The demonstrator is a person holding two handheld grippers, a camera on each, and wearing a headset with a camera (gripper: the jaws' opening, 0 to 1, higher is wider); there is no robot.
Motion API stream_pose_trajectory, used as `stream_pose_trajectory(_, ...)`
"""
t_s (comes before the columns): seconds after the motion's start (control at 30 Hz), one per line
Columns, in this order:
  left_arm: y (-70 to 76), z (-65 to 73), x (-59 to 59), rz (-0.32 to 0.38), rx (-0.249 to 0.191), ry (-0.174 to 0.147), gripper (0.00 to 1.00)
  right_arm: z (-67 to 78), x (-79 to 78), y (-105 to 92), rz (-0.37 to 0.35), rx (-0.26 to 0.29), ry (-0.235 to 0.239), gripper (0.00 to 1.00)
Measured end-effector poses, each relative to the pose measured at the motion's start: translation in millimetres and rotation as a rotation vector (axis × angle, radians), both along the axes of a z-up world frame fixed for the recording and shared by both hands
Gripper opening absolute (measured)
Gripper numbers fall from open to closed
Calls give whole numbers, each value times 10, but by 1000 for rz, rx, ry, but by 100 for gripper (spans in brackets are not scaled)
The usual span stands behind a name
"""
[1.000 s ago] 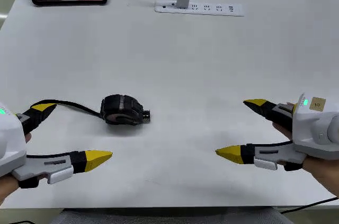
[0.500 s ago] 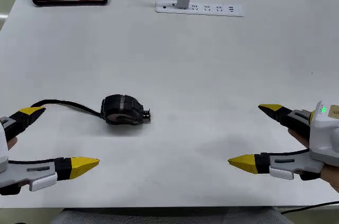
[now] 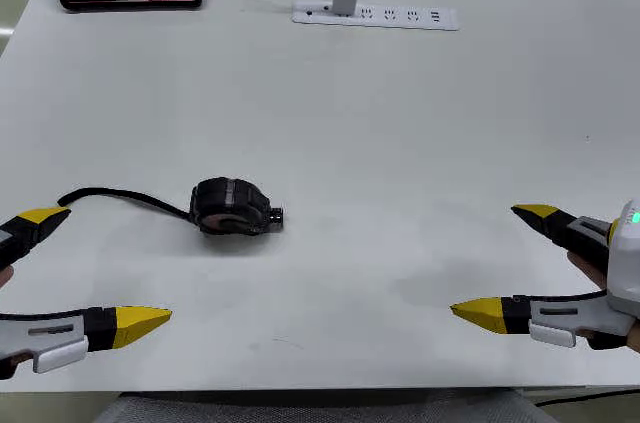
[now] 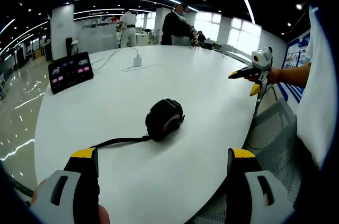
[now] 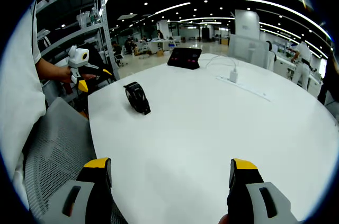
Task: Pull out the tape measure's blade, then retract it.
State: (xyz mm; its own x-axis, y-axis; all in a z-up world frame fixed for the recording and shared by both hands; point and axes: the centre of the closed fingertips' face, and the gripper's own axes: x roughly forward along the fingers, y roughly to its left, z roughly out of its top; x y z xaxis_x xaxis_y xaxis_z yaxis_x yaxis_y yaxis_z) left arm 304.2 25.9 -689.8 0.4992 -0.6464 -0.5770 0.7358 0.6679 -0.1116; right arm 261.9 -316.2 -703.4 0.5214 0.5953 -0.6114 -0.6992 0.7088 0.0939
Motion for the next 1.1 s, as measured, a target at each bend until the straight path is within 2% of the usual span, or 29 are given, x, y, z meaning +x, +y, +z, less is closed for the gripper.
stream_pose_trajectory(0.3,32,15,14,0,3,-1,99,-9,-11,-30,-6,-4,5,91)
stream_pose_trajectory(0.43,24,8,4,2,-6,14,99,-14,-14,-33,-5,-5,6,91)
stream_pose_trajectory(0.47,25,9,7,3,-4,10,99,-14,-15,-33,-5,-5,6,91)
stream_pose_trajectory(0.5,34,17,25,7,4,-8,99,-13,-15,-32,-6,-4,7,90)
stream_pose_trajectory(0.53,1,7,-28,-5,-12,23,99,-13,-17,-30,-6,-3,7,90)
stream_pose_trajectory(0.57,15,5,-8,3,3,6,99,-13,-17,-30,-6,-3,7,90)
stream_pose_trajectory(0.6,16,-2,-13,-2,6,8,99,-16,-20,-30,-6,-4,8,90)
stream_pose_trajectory(0.63,-5,-6,-41,-8,-8,27,99,-22,-22,-30,-6,-2,9,90)
stream_pose_trajectory(0.67,16,-10,-19,-1,12,8,99,-26,-24,-32,-7,-3,9,90)
stream_pose_trajectory(0.7,3,-12,-34,-15,12,9,99,-32,-26,-34,-7,-3,11,90)
stream_pose_trajectory(0.73,-26,-24,-91,-22,-10,51,97,-34,-30,-33,-6,-2,12,90)
stream_pose_trajectory(0.77,-13,-10,-50,-8,-10,29,98,-34,-30,-32,-6,-3,11,90)
stream_pose_trajectory(0.9,-8,-5,-43,-13,-7,27,99,-33,-33,-28,-7,-3,12,90)
stream_pose_trajectory(0.93,9,5,-12,-4,1,8,99,-33,-34,-27,-7,-3,12,90)
stream_pose_trajectory(1.0,-9,8,-29,-9,-13,26,99,-31,-34,-25,-6,-3,12,90)
stream_pose_trajectory(1.1,-3,0,-27,-12,-9,23,99,-31,-33,-22,-6,-1,13,90)
